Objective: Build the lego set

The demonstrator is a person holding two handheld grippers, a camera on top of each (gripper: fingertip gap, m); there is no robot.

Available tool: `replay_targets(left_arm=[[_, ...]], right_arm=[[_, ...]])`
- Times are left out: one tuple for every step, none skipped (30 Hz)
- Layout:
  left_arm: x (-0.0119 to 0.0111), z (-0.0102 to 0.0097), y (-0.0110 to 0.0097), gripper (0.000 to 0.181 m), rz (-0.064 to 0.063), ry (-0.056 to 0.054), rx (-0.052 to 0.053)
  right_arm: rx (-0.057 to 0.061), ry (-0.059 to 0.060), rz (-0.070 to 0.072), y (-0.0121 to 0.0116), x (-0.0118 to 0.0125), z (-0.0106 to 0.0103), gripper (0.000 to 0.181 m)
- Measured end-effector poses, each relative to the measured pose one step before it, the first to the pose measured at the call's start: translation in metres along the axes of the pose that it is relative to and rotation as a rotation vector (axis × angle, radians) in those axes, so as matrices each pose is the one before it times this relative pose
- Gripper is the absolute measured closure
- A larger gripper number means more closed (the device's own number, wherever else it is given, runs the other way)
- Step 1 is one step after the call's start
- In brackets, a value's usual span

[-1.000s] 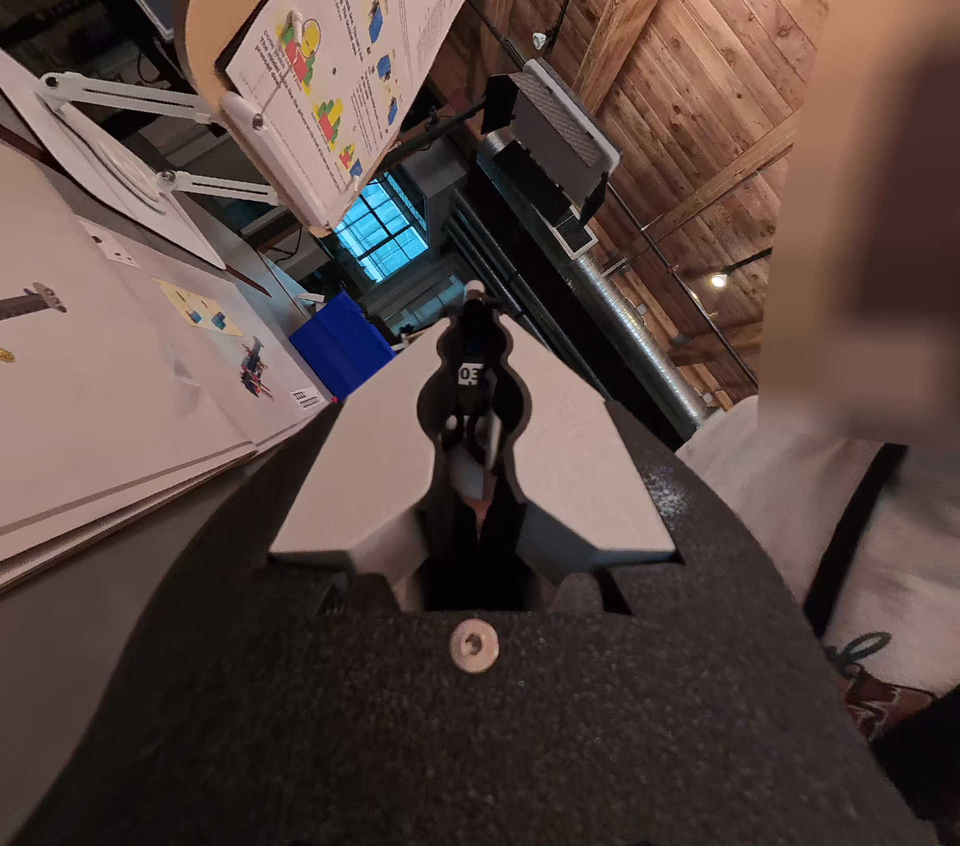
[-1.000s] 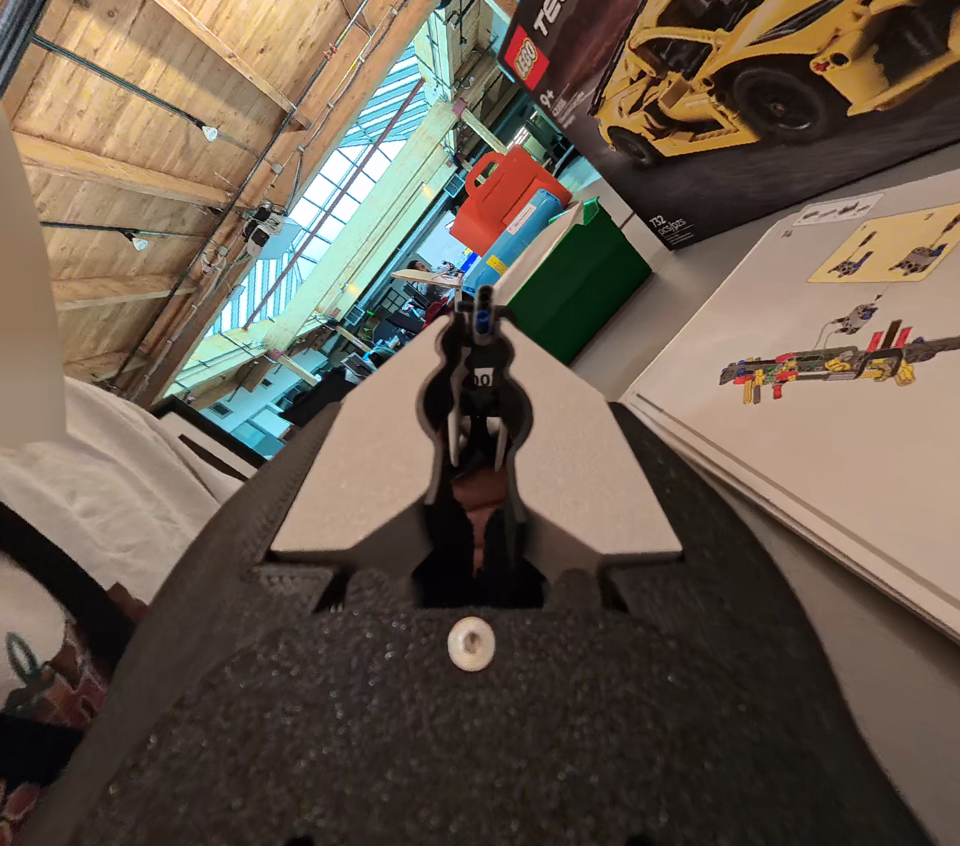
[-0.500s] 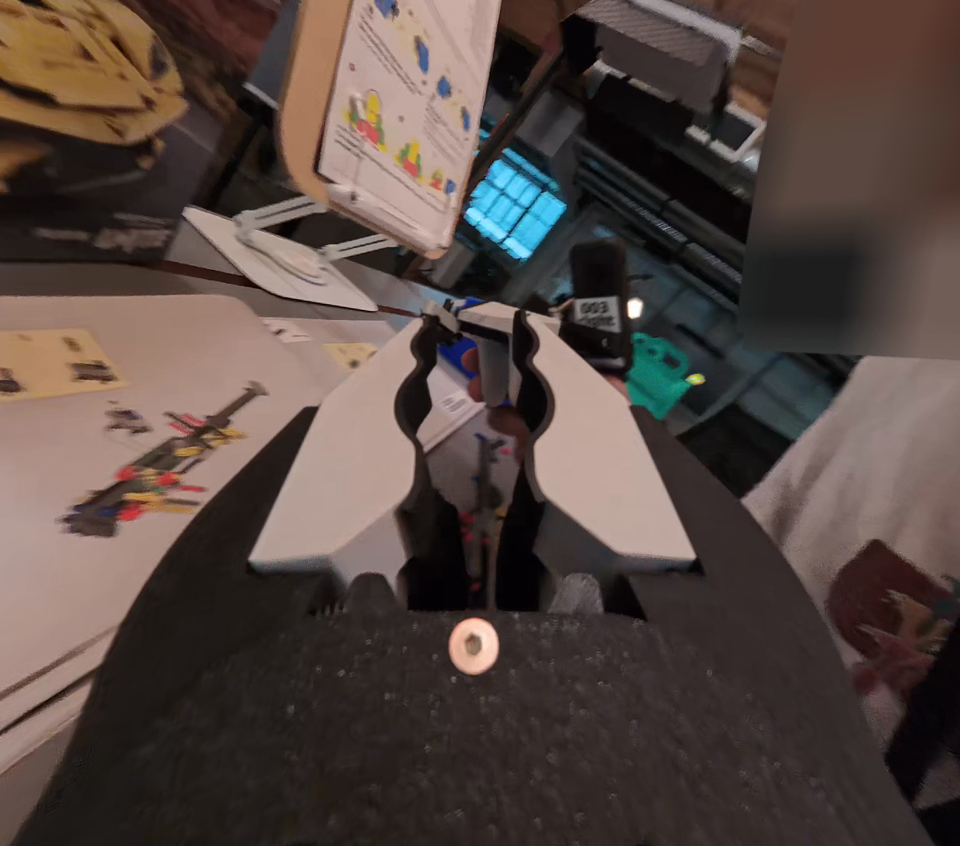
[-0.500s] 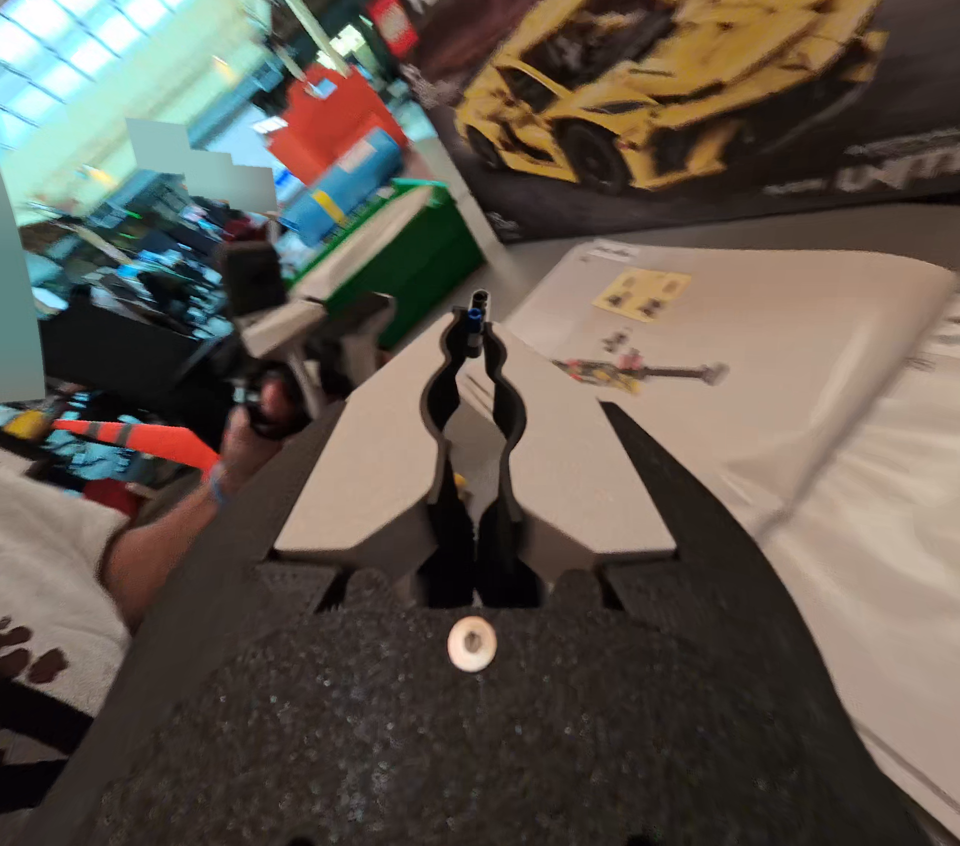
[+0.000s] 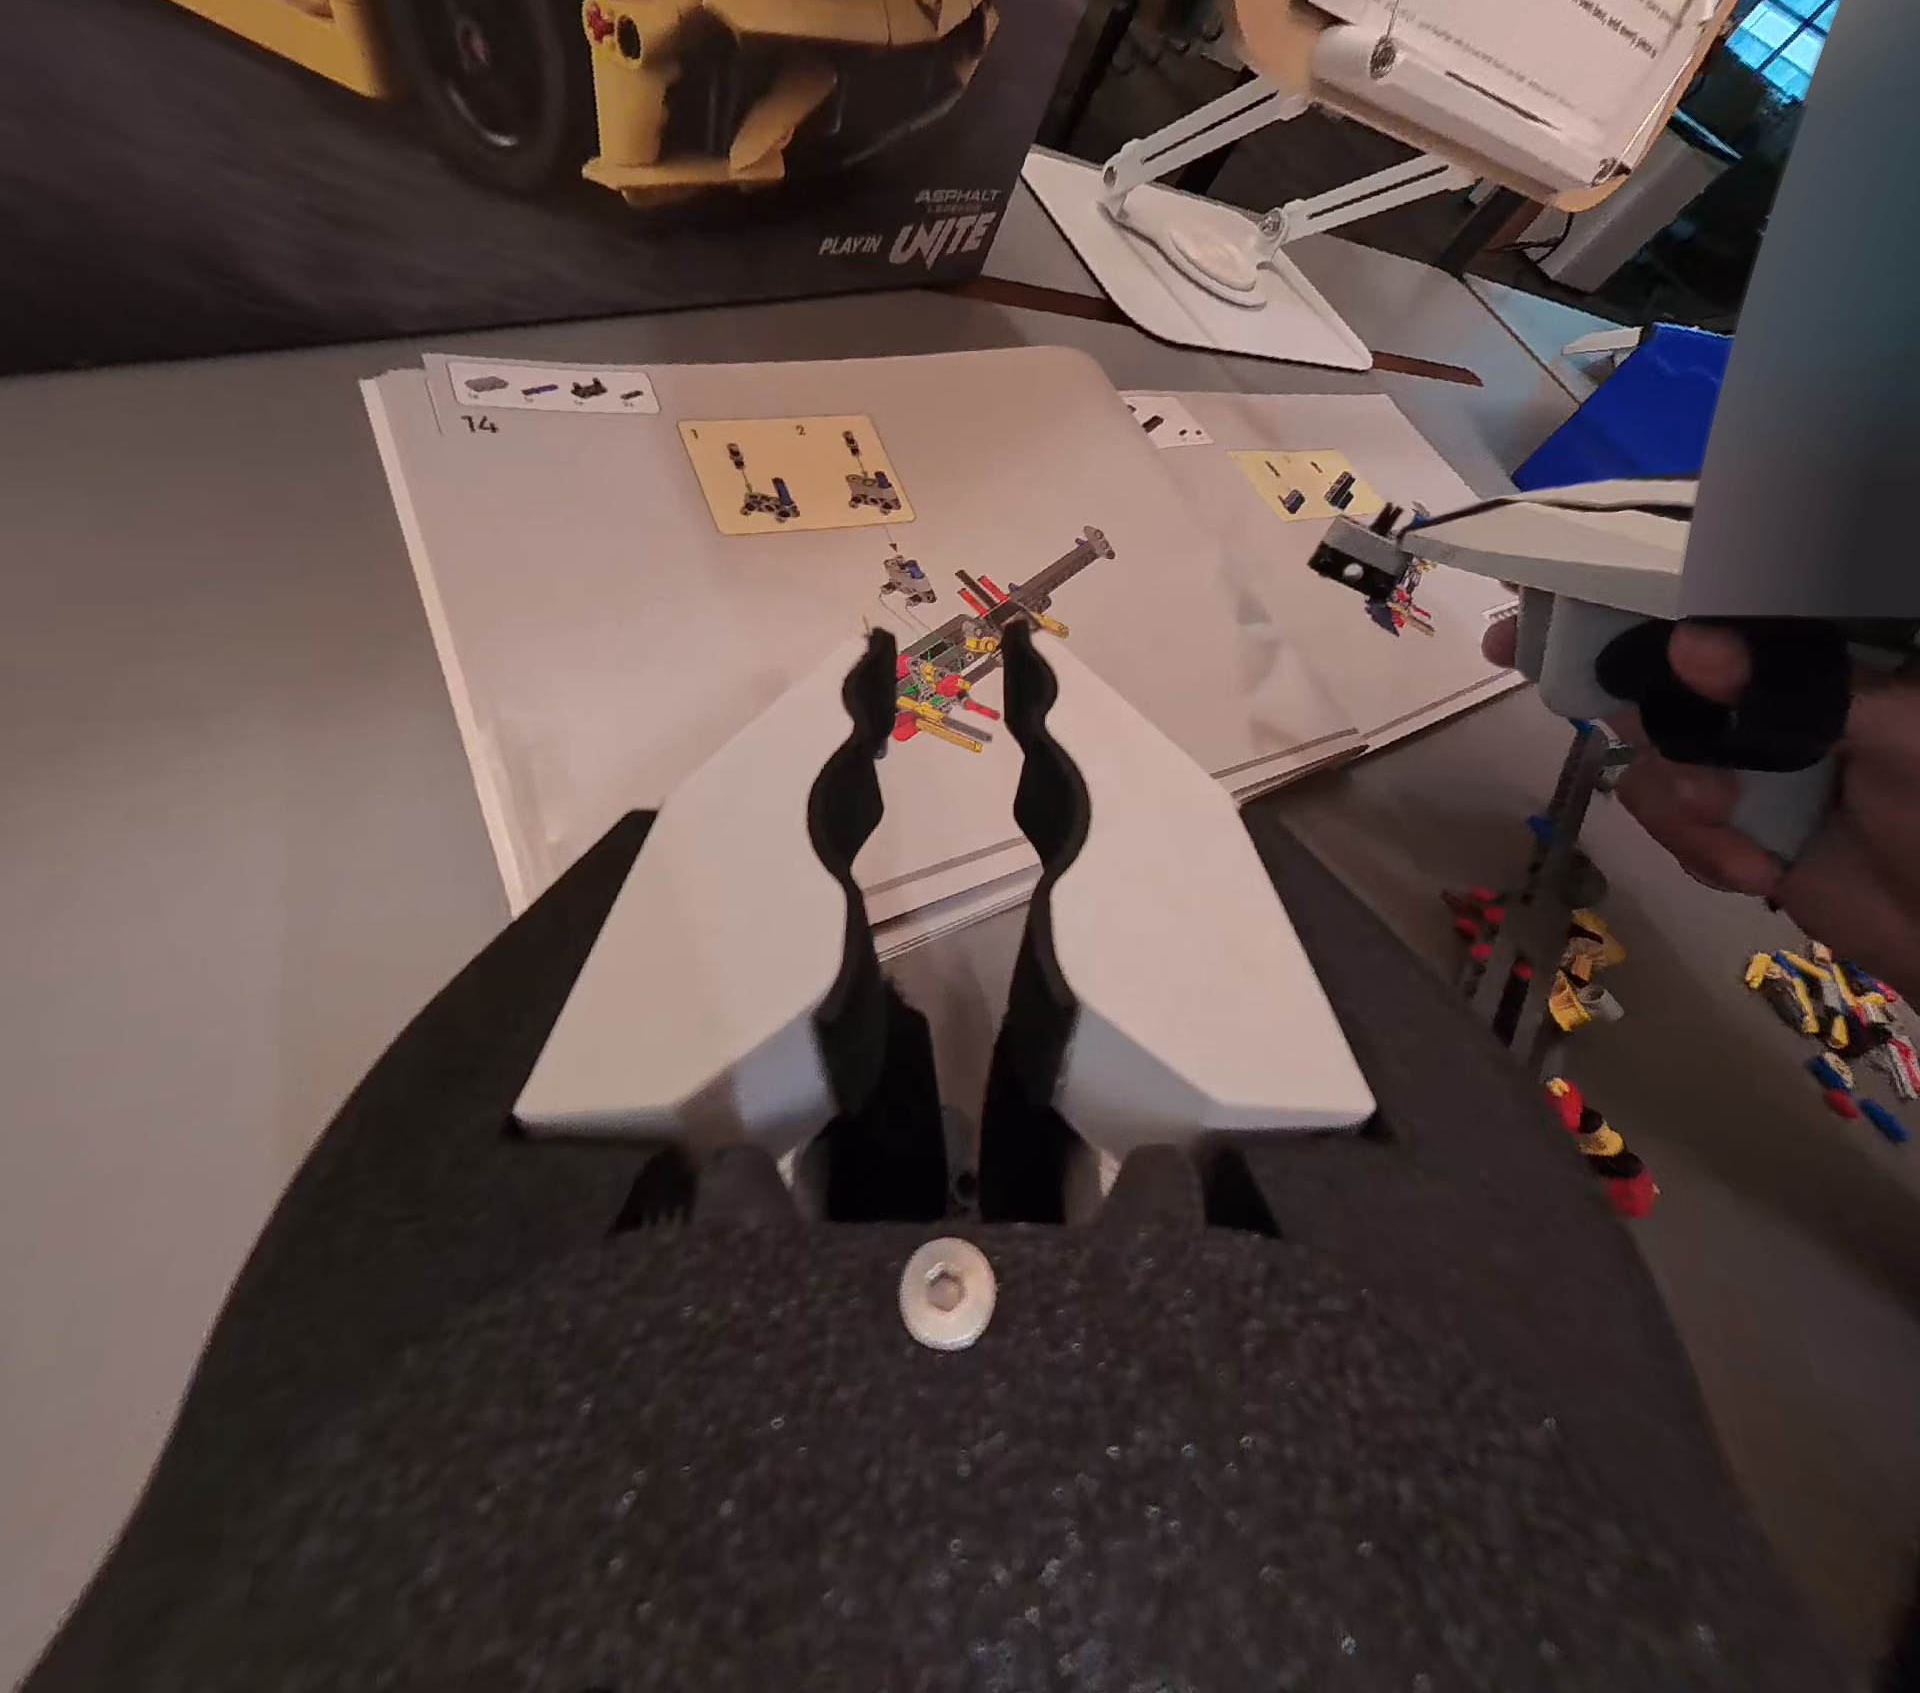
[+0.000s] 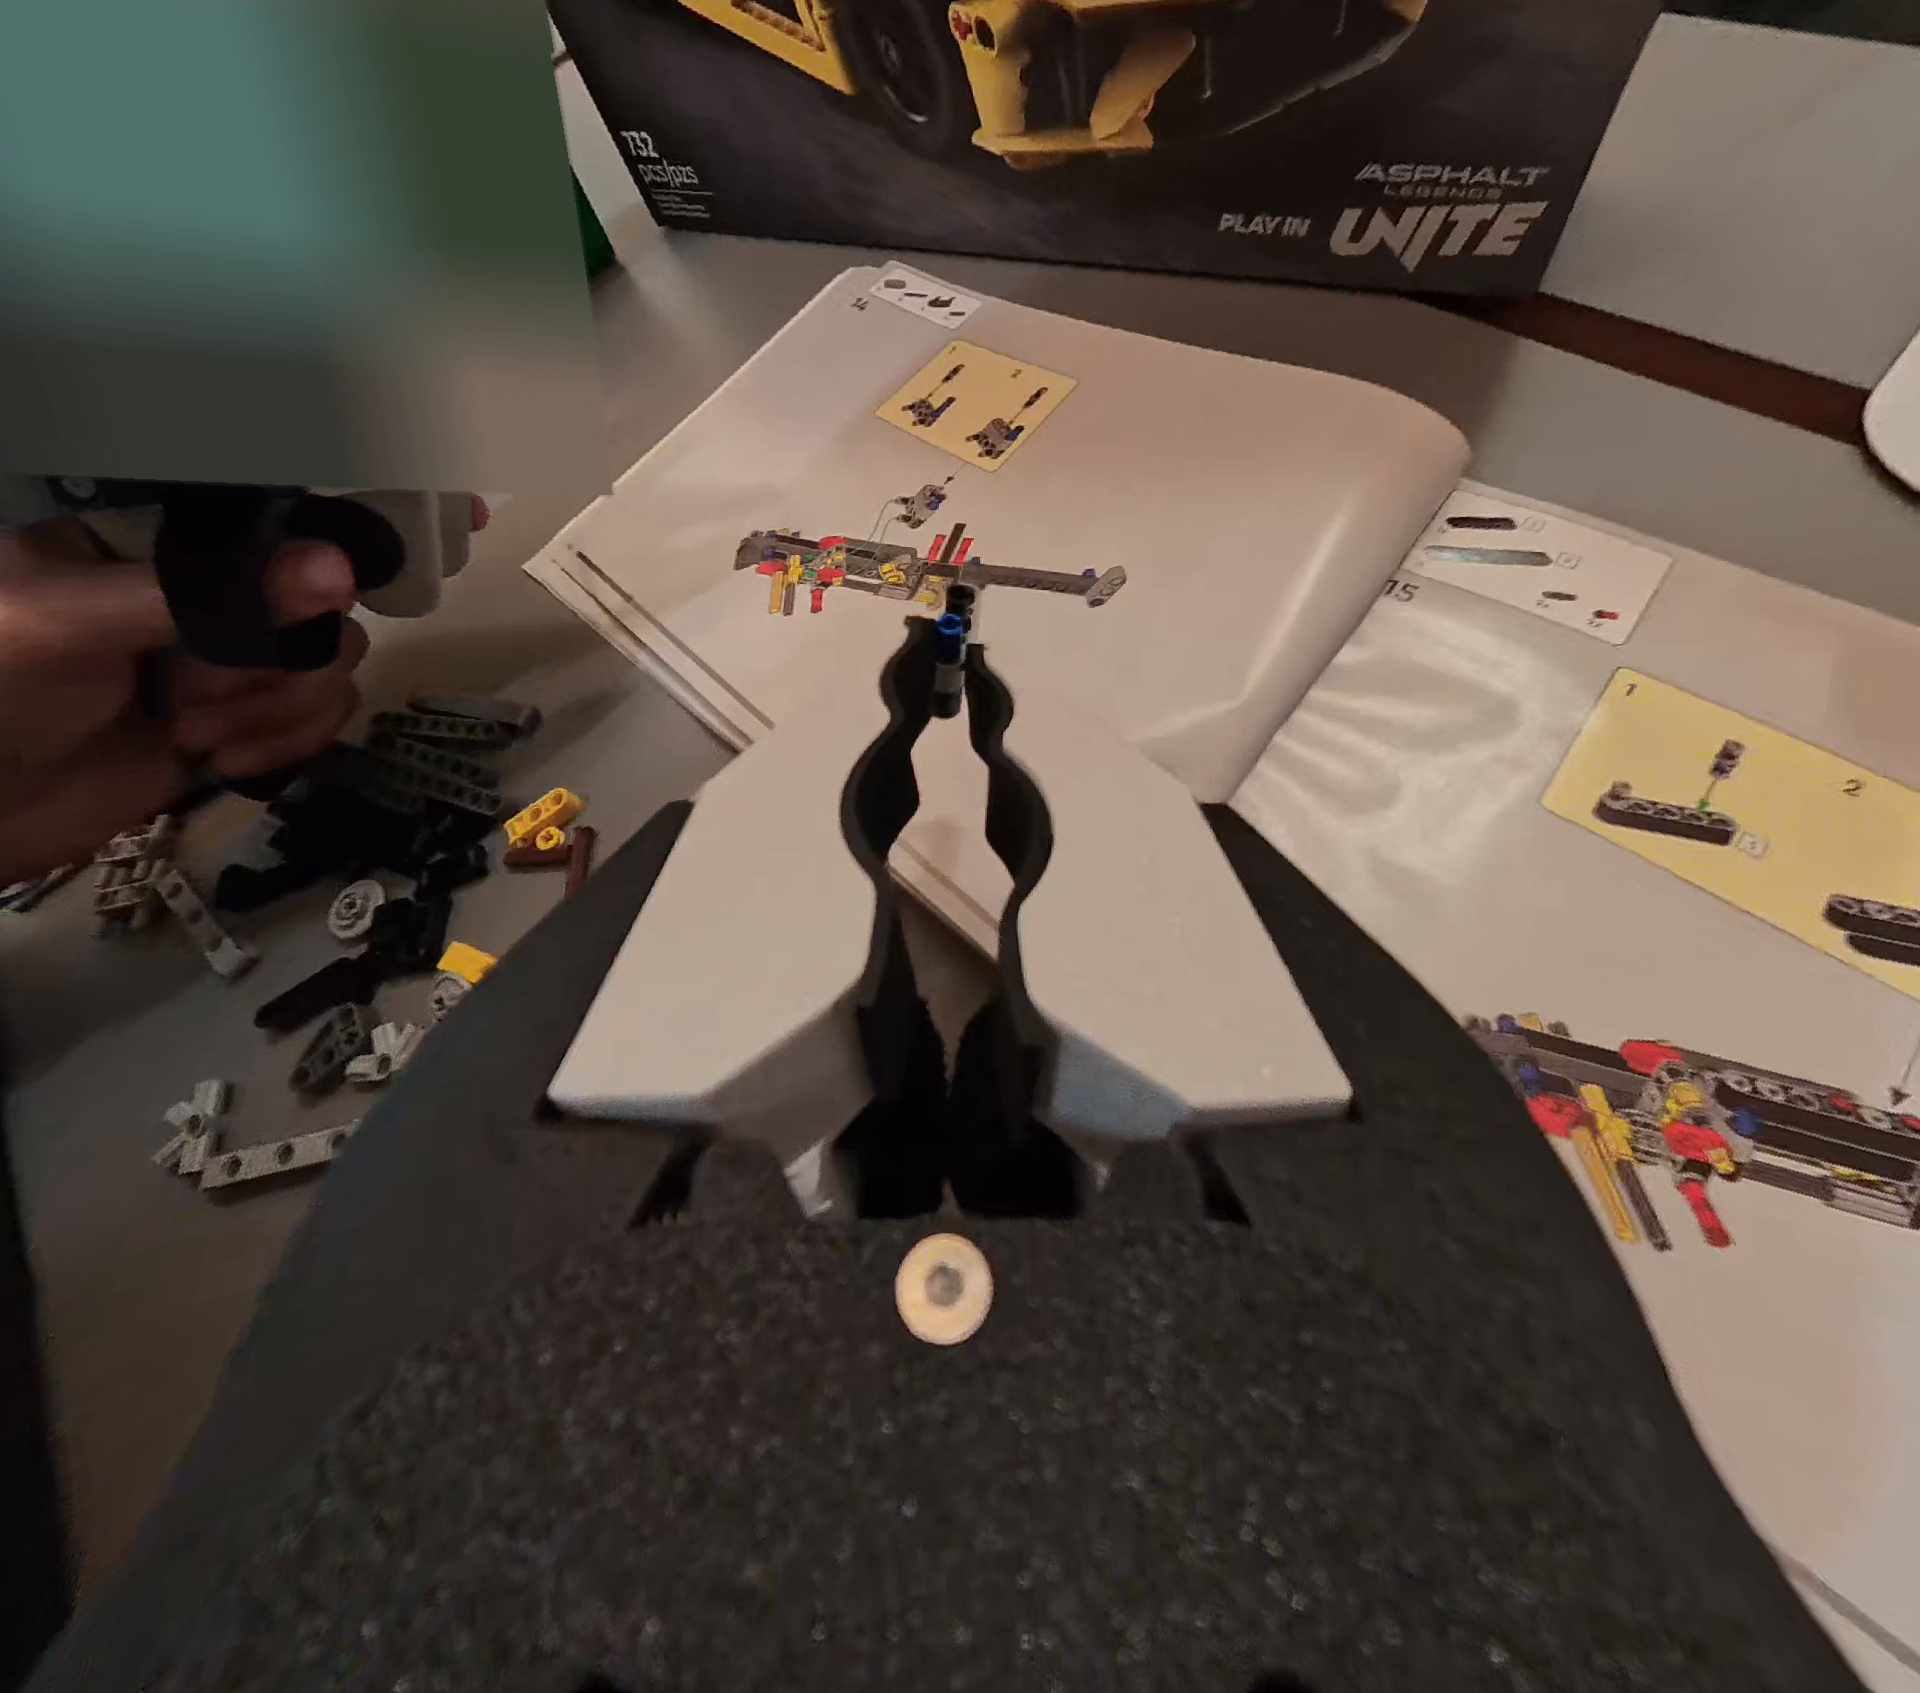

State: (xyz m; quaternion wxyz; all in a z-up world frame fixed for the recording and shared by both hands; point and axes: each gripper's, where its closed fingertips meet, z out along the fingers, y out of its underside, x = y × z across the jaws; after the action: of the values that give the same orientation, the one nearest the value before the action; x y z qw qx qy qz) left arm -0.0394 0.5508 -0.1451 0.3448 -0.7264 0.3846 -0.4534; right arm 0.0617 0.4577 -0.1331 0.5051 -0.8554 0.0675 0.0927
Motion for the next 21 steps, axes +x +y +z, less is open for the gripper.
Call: replay_targets(left_arm=[[-0.00082,0.00110,0.00174,0.163,0.0022,-0.0051,-0.0090],[-0.00037,0.00144,0.00223,0.163,0.0054,-0.0045,-0.0104],[0.00055,0.00161,0.00232,0.162,0.0016,0.0016,-0.0108],[0.00156,0.00150,0.00178,0.162,-0.0065,0.0095,-0.0095],[0.00215,0.00112,0.00095,0.162,-0.0076,0.0134,-0.0049],[0.00118,0.00088,0.00021,0.162,-0.0060,0.0065,-0.0009],[0.00000,0.00060,0.00015,0.162,-0.0040,-0.0011,-0.0012],[-0.00110,0.00029,-0.00015,0.163,-0.0034,-0.0079,0.0014],[-0.00075,0.00009,-0.00065,0.163,-0.0017,-0.0066,0.0037],[0.00007,0.00012,-0.00054,0.162,-0.0001,-0.0008,0.0030],[0.00051,0.00020,-0.00034,0.162,0.0011,0.0014,0.0019],[0.00063,0.00029,0.00000,0.162,0.0009,0.0008,0.0004],[0.00094,0.00039,0.00028,0.162,0.0015,0.0020,-0.0019],[0.00095,0.00015,-0.00012,0.163,0.0037,0.0006,0.0000],[0.00082,-0.00015,-0.00070,0.162,0.0058,-0.0010,0.0044],[0.00114,-0.00021,-0.00092,0.163,0.0069,0.0013,0.0047],[0.00113,-0.00013,-0.00048,0.162,0.0059,0.0021,0.0016],[0.00095,-0.00024,-0.00046,0.162,0.0049,0.0018,0.0009],[0.00091,-0.00048,-0.00095,0.162,0.0039,0.0019,0.0037],[0.00120,-0.00074,-0.00176,0.161,0.0012,0.0046,0.0076],[0.00148,-0.00110,-0.00252,0.161,-0.0029,0.0067,0.0112]], right_arm=[[0.0058,0.0048,0.0087,0.00046,0.00212,-0.00033,0.177],[-0.0019,0.0033,0.0000,0.00113,0.00149,-0.00008,0.177],[-0.0063,-0.0035,-0.0019,0.00145,0.00044,0.00024,0.177],[-0.0026,-0.0055,-0.0010,0.00078,-0.00015,0.00029,0.177],[0.0048,-0.0026,-0.0041,-0.00039,-0.00004,0.00003,0.177],[0.0032,0.0035,-0.0064,-0.00022,0.00033,-0.00012,0.177],[-0.0042,0.0023,-0.0049,0.00056,0.00029,0.00014,0.177],[-0.0055,-0.0048,-0.0023,0.00092,-0.00051,0.00039,0.177],[0.0019,-0.0052,-0.0003,0.00015,-0.00074,0.00002,0.177],[0.0060,-0.0027,-0.0017,-0.00028,-0.00043,-0.00030,0.177],[-0.0003,-0.0012,-0.0010,0.00034,-0.00025,-0.00008,0.177],[-0.0037,-0.0035,0.0010,0.00083,-0.00035,0.00014,0.177],[-0.0024,-0.0011,0.0029,0.00076,0.00019,0.00030,0.177],[-0.0020,-0.0016,0.0027,0.00089,0.00029,0.00054,0.177],[-0.0016,0.0006,0.0012,0.00085,0.00062,0.00058,0.177],[-0.0040,-0.0014,0.0007,0.00117,0.00040,0.00064,0.177],[-0.0020,-0.0046,0.0008,0.00070,-0.00044,0.00044,0.177],[0.0005,-0.0035,0.0004,0.00000,-0.00047,0.00031,0.177],[0.0009,0.0003,-0.0011,-0.00017,-0.00029,0.00015,0.177],[0.0001,0.0026,-0.0041,-0.00023,-0.00010,0.00012,0.177],[-0.0013,0.0045,-0.0059,-0.00007,0.00020,0.00012,0.177]])
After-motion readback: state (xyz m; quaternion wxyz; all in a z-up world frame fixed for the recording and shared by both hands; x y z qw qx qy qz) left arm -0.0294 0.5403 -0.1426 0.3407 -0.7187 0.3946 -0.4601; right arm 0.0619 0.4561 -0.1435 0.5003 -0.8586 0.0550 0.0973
